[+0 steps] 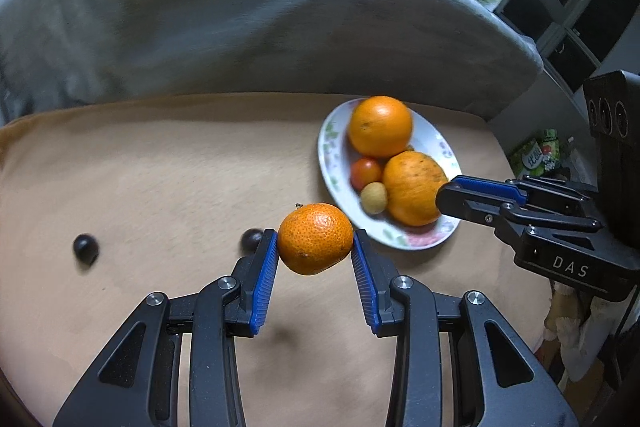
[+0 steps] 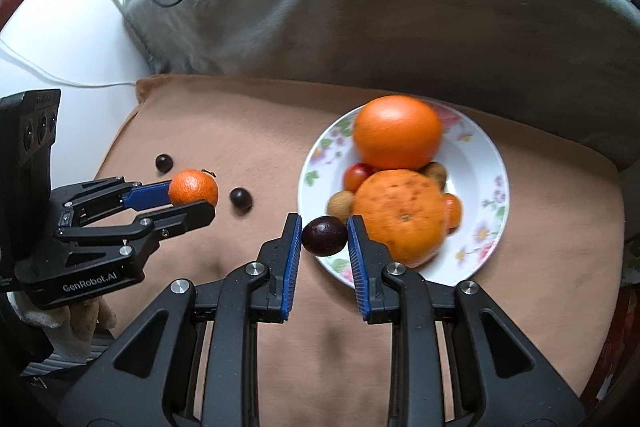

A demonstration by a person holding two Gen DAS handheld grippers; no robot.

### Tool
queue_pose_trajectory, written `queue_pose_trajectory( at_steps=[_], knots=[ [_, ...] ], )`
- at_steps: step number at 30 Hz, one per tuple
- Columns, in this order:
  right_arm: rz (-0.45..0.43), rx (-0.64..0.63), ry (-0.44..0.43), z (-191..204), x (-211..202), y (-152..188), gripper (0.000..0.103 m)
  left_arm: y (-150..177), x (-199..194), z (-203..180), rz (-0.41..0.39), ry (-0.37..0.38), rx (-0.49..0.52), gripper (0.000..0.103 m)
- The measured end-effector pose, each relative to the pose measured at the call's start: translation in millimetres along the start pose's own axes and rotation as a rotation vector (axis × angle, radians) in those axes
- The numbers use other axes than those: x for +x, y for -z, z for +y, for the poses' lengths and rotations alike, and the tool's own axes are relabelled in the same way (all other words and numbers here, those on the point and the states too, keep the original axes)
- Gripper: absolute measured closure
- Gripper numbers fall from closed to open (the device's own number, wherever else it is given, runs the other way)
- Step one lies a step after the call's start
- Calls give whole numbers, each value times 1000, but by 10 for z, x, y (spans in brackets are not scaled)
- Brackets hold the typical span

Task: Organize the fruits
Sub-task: 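Carry the mandarin in the left gripper while the right gripper carries the grape to the plate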

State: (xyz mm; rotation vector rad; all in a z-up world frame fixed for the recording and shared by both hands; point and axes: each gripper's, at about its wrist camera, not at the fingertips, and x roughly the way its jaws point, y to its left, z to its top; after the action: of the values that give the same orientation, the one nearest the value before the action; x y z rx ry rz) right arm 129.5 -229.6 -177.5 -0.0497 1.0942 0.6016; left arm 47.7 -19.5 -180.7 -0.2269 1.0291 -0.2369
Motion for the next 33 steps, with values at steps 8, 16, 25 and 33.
queue_pose_trajectory(
  at_steps=[8, 16, 25, 33],
  knots=[
    [-24, 34, 26, -271, -94, -12, 78, -104, 128, -235, 8, 24, 34, 67],
    [-32, 63, 36, -524, -103, -33, 78, -225, 263, -377, 15, 37, 49, 67],
    [-21, 83, 42, -765, -17, -89, 78, -387, 410, -540, 15, 52, 80, 67],
    [-7, 73, 35, -860, 56, -82, 78, -551, 511, -694, 9, 66, 116, 67]
  ],
)
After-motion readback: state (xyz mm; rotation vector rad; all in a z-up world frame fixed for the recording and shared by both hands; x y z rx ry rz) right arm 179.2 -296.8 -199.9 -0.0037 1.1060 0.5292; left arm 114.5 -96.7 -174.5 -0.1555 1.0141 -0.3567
